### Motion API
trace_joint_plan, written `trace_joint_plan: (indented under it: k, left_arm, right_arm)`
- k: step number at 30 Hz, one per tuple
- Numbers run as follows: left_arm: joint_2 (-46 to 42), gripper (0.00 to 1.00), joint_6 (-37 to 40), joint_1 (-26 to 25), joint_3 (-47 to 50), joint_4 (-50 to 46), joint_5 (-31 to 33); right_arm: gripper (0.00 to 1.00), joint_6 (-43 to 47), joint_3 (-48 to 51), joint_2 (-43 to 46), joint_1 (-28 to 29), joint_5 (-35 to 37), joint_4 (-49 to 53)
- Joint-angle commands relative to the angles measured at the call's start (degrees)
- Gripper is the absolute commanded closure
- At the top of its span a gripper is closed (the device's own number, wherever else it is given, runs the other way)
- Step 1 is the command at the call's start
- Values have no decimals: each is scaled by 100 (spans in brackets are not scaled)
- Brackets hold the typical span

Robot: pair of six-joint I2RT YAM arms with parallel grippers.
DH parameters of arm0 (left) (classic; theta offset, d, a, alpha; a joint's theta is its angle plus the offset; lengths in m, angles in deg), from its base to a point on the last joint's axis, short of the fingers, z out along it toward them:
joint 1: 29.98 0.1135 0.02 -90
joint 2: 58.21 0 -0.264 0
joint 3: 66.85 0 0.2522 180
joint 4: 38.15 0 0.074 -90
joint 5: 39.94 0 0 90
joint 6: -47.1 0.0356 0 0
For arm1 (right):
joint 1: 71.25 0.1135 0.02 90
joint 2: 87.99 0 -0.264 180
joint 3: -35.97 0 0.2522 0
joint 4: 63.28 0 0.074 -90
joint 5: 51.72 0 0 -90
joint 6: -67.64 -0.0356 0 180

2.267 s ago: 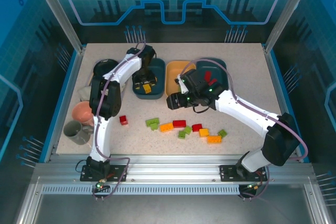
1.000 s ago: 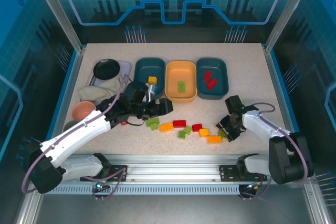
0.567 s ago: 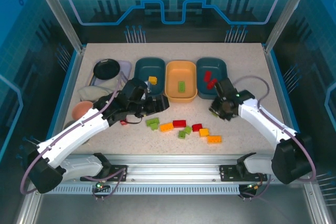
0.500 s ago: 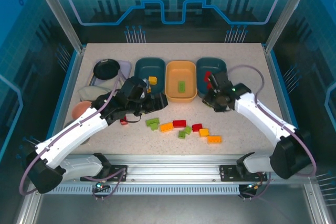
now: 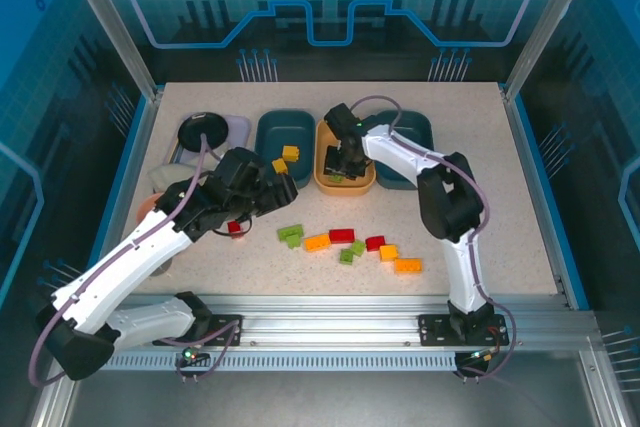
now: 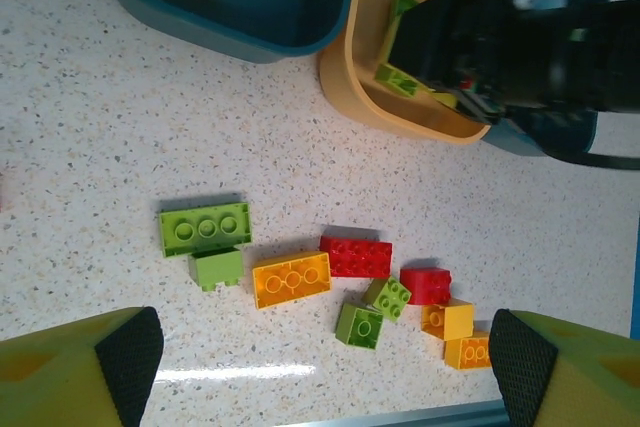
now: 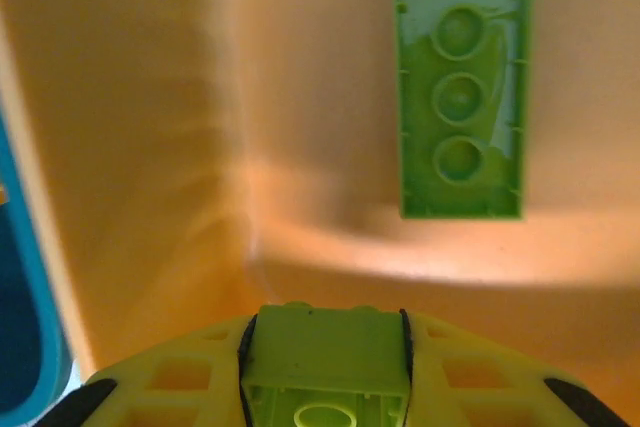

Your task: Sort the legos into containers by color

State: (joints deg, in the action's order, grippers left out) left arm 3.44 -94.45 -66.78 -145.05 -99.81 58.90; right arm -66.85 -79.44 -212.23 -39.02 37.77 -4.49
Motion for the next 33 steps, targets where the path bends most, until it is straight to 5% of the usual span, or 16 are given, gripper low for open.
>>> trace_joint_plan:
  k: [1, 8, 16, 24, 33]
  left_arm:
    - [-240, 12, -233, 56, 174, -291, 165]
    - [-377, 13, -482, 57, 327, -843, 334]
    - [-399, 15, -530, 52, 185, -1389, 572]
    - [-939, 19, -1632, 54, -94, -3234, 1865]
    - [-1824, 20, -2151, 50, 2, -4123, 2226]
  right_arm:
    - [68, 36, -501, -288, 12, -256, 447]
    - [39, 23, -507, -243, 0, -101, 543]
    - [36, 531, -393, 678, 277, 351, 477]
    - [28, 1903, -416, 777, 1889, 33, 14]
    - [12, 1632, -1791, -606, 2852, -269, 210]
